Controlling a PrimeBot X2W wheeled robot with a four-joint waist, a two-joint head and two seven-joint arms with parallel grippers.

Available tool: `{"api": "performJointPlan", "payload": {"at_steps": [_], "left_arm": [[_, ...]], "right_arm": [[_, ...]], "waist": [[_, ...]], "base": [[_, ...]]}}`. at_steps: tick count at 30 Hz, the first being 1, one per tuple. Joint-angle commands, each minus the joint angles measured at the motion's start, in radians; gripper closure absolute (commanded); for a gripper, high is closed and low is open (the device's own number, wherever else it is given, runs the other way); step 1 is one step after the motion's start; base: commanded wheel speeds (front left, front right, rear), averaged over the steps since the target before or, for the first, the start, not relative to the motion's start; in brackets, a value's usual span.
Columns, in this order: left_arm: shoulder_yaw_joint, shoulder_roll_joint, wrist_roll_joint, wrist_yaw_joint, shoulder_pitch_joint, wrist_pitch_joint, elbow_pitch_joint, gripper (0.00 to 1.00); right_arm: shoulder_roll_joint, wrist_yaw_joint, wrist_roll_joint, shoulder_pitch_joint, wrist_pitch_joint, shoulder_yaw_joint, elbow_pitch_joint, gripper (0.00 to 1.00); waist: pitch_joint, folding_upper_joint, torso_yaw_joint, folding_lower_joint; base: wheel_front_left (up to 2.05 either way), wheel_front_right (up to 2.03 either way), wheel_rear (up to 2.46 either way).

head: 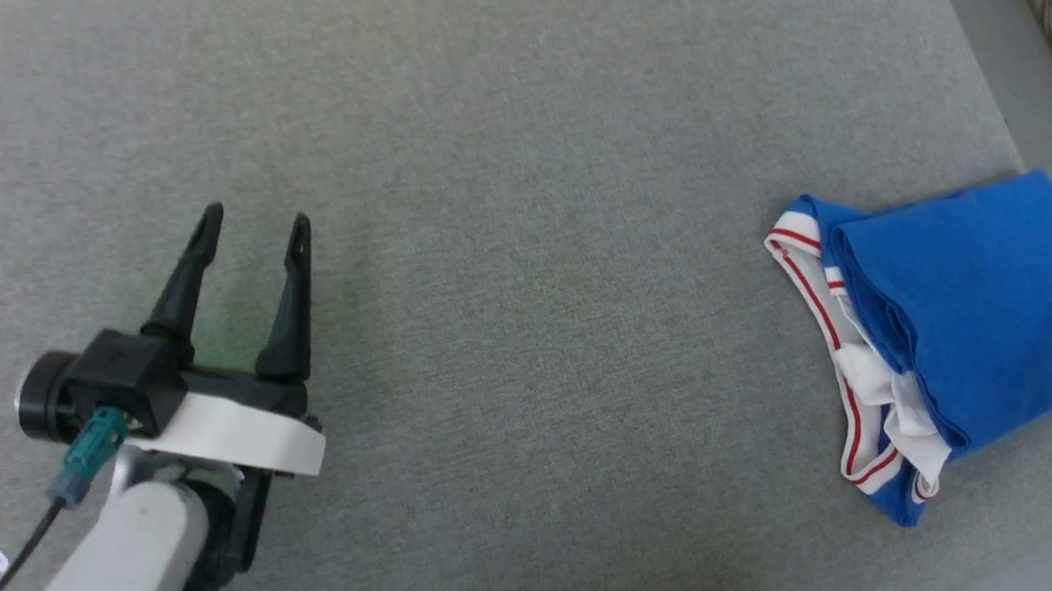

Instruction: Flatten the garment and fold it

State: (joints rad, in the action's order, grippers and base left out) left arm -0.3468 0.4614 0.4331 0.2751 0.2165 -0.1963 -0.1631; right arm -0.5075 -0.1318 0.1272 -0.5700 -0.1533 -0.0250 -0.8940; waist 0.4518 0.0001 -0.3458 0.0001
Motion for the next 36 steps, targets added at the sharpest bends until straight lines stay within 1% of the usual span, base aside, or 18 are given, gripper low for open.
{"api": "performJointPlan", "payload": {"at_steps": [1, 5, 7, 12, 15, 17, 21, 23, 24, 29, 33, 36], "left_arm": [[0.003, -0.012, 0.009, 0.008, -0.022, -0.014, 0.013, 0.00], [0.005, -0.039, 0.026, 0.012, -0.056, -0.033, 0.038, 0.00], [0.009, -0.052, 0.033, 0.016, -0.075, -0.042, 0.050, 0.00], [0.023, -0.081, 0.047, 0.019, -0.121, -0.056, 0.074, 0.00], [0.021, -0.097, 0.049, 0.010, -0.135, -0.060, 0.088, 0.00], [0.023, -0.103, 0.050, 0.007, -0.144, -0.062, 0.095, 0.00], [0.028, -0.105, 0.050, 0.000, -0.165, -0.063, 0.115, 0.00], [0.032, -0.101, 0.050, -0.002, -0.181, -0.064, 0.125, 0.00], [0.032, -0.101, 0.050, -0.002, -0.181, -0.064, 0.125, 0.00], [0.046, -0.076, 0.047, -0.003, -0.232, -0.064, 0.157, 0.00], [0.062, -0.051, 0.046, -0.004, -0.275, -0.065, 0.176, 0.00], [0.074, -0.043, 0.055, -0.009, -0.308, -0.065, 0.183, 0.00]], "right_arm": [[0.005, 0.001, -0.032, 0.035, -0.029, 0.034, -0.005, 0.00], [0.042, 0.001, -0.090, 0.140, -0.056, 0.081, 0.046, 0.00], [0.080, 0.001, -0.082, 0.199, -0.061, 0.099, 0.098, 0.00], [0.189, 0.001, -0.060, 0.341, -0.054, 0.101, 0.325, 0.00], [0.255, 0.001, -0.053, 0.408, -0.015, 0.096, 0.480, 0.00], [0.284, 0.001, -0.043, 0.436, 0.008, 0.076, 0.567, 0.00], [0.337, 0.001, -0.020, 0.475, 0.051, 0.019, 0.700, 0.00], [0.361, 0.001, -0.016, 0.485, 0.057, -0.001, 0.744, 0.00], [0.361, 0.001, -0.016, 0.485, 0.057, -0.001, 0.744, 0.00], [0.423, 0.001, -0.001, 0.523, 0.055, -0.018, 0.814, 0.00], [0.446, 0.001, 0.003, 0.583, 0.041, -0.014, 0.864, 0.00], [0.453, 0.001, 0.004, 0.636, 0.045, -0.009, 0.906, 0.00]], "waist": [[-0.059, -0.0001, 0.034, -0.0001], [-0.124, -0.0001, 0.069, -0.0001], [-0.157, -0.0001, 0.089, -0.0001], [-0.237, -0.0001, 0.147, -0.0001], [-0.276, -0.0001, 0.196, -0.0001], [-0.294, -0.0001, 0.222, -0.0001], [-0.338, -0.0001, 0.278, -0.0001], [-0.360, -0.0001, 0.299, -0.0001], [-0.360, -0.0001, 0.299, -0.0001], [-0.406, -0.0001, 0.331, -0.0001], [-0.441, -0.0001, 0.336, -0.0001], [-0.459, -0.0001, 0.328, -0.0001]], "base": [[0.00, 0.00, 0.00], [0.00, 0.00, 0.00], [0.00, 0.00, 0.00], [0.00, 0.00, 0.00], [0.00, 0.00, 0.00], [0.00, 0.00, 0.00], [0.00, 0.00, 0.00], [0.00, 0.00, 0.00], [0.00, 0.00, 0.00], [0.00, 0.00, 0.00], [0.00, 0.00, 0.00], [0.00, 0.00, 0.00]]}}
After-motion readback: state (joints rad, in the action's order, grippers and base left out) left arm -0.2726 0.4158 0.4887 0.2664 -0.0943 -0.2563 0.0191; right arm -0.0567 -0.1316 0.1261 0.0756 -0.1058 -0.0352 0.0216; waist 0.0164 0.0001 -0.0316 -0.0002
